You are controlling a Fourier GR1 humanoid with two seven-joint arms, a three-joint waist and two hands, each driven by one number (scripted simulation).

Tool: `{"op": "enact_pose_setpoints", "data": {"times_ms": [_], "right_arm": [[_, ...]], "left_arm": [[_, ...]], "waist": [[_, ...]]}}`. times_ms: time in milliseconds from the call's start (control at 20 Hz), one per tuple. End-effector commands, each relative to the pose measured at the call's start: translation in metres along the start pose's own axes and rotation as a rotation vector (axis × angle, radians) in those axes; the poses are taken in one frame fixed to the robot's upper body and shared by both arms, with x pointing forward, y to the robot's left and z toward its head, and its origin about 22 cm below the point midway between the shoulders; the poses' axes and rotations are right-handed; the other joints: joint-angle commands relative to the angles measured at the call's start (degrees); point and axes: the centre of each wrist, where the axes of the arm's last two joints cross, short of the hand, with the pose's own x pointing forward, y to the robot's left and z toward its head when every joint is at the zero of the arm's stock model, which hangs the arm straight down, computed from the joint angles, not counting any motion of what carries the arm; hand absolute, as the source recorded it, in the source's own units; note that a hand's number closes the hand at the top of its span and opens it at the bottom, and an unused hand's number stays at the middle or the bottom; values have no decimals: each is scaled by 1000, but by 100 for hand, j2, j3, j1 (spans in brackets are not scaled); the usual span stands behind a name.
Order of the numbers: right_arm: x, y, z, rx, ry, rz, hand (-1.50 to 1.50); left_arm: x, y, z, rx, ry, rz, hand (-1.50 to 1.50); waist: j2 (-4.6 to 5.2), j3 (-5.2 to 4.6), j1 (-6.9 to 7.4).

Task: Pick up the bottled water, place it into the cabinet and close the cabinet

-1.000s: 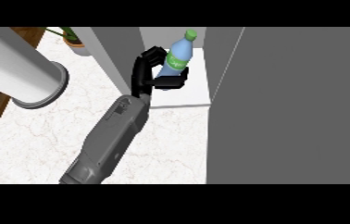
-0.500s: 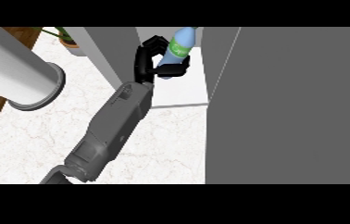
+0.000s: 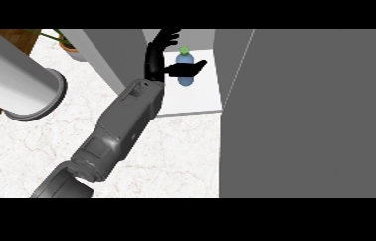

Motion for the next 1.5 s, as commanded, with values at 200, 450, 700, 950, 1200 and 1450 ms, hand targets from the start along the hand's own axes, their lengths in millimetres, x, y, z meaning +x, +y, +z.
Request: {"op": "enact_pose_setpoints", "data": {"times_ms": [200, 450, 700, 950, 1200, 1450], "right_arm": [[9, 6, -10, 39, -34, -24, -150], [4, 18, -4, 22, -43, -20, -150], [20, 13, -6, 20, -52, 4, -150], [20, 23, -16, 26, -56, 23, -150], [17, 18, -16, 20, -27, 21, -150], [25, 23, -15, 2, -39, 47, -150]], "left_arm": [[2, -1, -4, 21, 8, -34, -150], [16, -5, -10, -47, -77, 33, -150], [14, -3, -9, -72, -175, 134, -150], [9, -2, -6, -71, -183, 168, -150], [36, -13, -11, -79, -216, 210, -150], [10, -9, 13, -113, -175, 302, -150]], "waist": [[40, 1, -77], [-15, 2, -17], [-39, -1, 61], [-34, -1, 59], [-104, 5, 134], [-167, 3, 281]]}}
